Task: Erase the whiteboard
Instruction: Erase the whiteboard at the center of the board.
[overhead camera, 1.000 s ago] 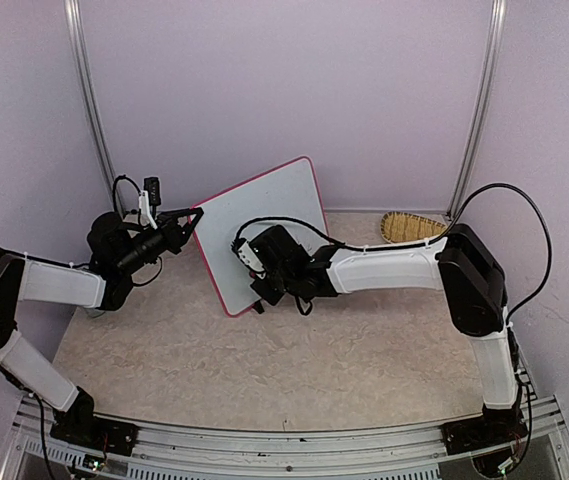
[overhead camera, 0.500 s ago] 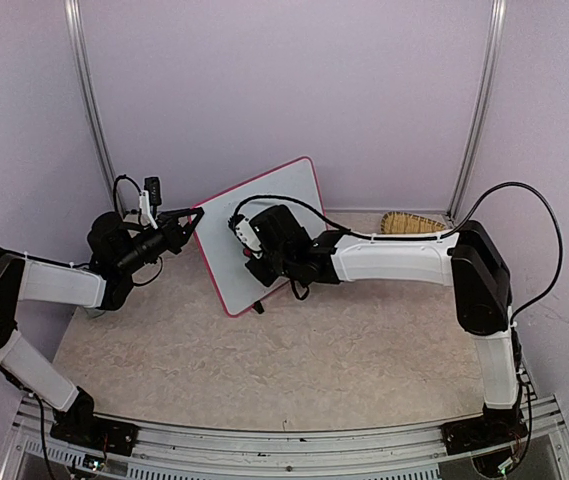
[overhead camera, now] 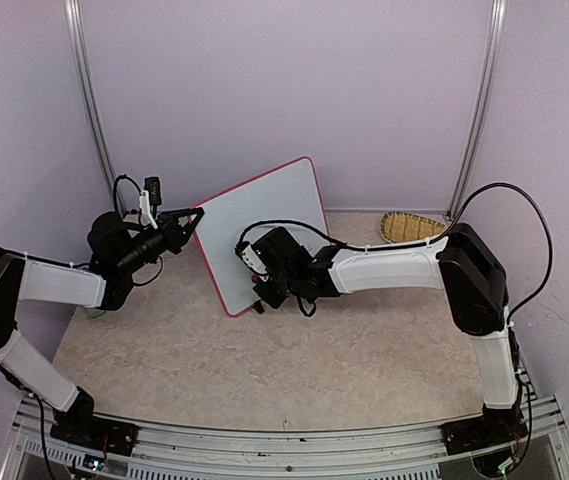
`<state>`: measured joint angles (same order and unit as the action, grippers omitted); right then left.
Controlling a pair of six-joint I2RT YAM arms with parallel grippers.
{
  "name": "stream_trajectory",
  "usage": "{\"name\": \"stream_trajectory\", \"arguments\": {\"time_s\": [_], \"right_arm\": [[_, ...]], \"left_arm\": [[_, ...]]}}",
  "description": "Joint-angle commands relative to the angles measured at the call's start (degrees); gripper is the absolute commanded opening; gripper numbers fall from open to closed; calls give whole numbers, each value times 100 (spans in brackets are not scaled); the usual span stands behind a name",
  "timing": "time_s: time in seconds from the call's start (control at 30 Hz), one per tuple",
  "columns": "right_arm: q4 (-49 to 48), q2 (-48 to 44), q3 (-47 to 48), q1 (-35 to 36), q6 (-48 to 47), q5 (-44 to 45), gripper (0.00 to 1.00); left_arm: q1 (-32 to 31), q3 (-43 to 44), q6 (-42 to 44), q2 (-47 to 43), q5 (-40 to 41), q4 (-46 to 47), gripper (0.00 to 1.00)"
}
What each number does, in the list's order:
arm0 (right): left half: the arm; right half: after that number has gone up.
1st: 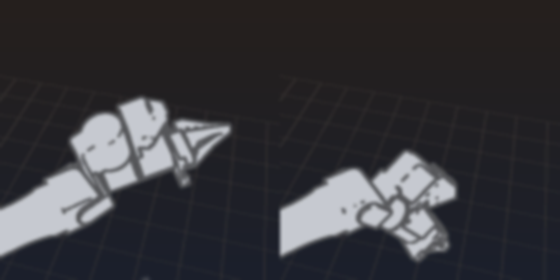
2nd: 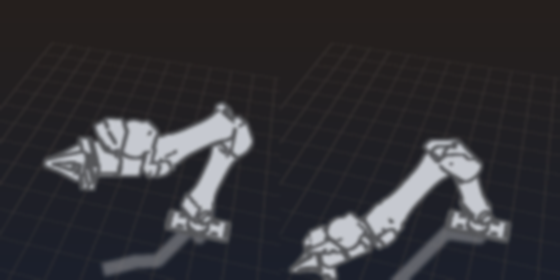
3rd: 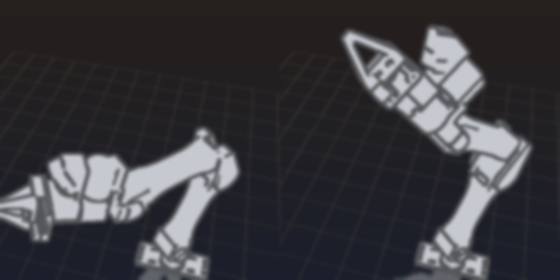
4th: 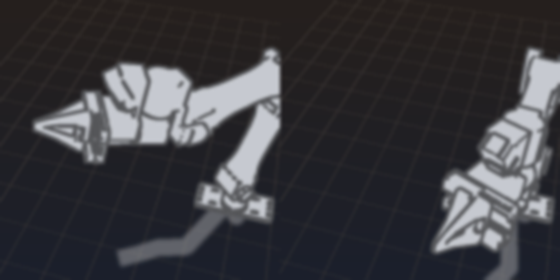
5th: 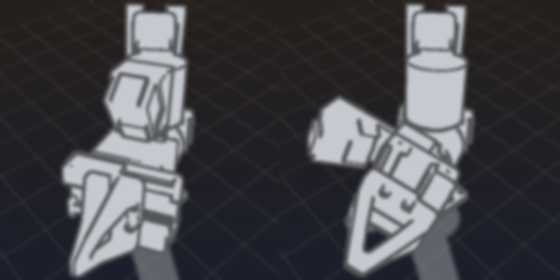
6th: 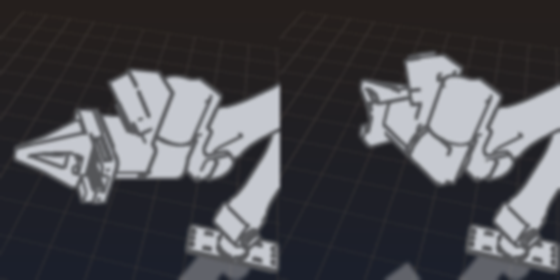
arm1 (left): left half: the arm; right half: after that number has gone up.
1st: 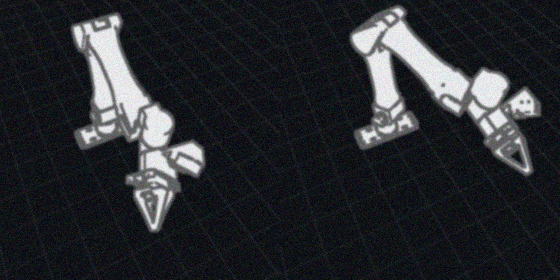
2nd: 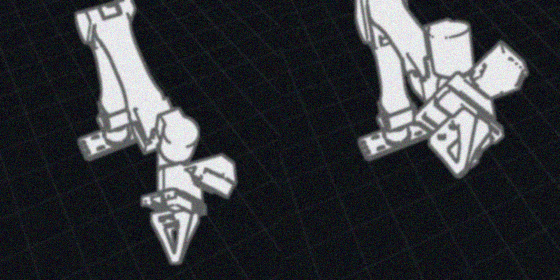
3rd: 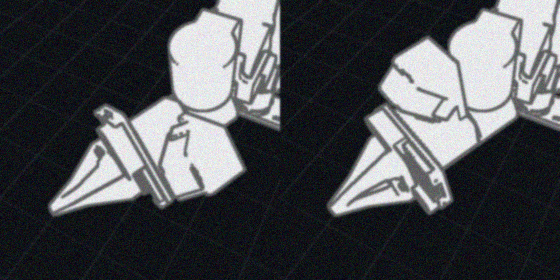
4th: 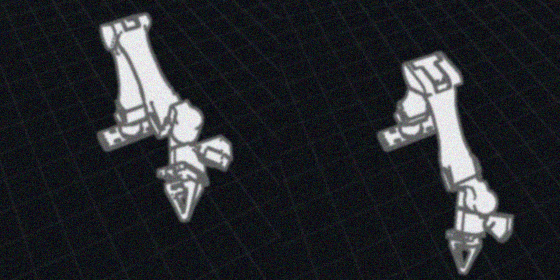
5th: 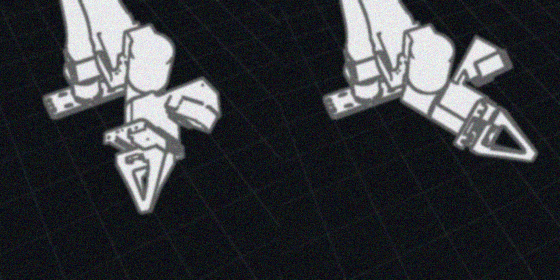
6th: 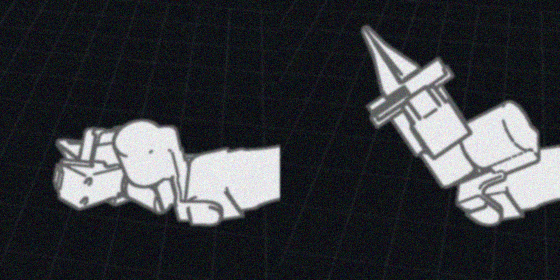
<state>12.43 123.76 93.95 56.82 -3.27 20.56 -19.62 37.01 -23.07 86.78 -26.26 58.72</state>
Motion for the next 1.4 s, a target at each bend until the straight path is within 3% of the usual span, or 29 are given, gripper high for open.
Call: {"name": "stream_trajectory", "arguments": {"time_s": [0.0, 0.83, 1.37], "right_arm": [[103, 229, -95, -43, 159, -69, 15], [-167, -231, 651, -232, 24, 55, 15], [-870, -652, 502, -216, -132, -716, 16]], "left_arm": [[-148, -115, 111, 190, -450, -720, 0], [-148, -107, 119, 192, -449, -714, 0], [-148, -80, 119, 241, -458, -728, 0]]}}
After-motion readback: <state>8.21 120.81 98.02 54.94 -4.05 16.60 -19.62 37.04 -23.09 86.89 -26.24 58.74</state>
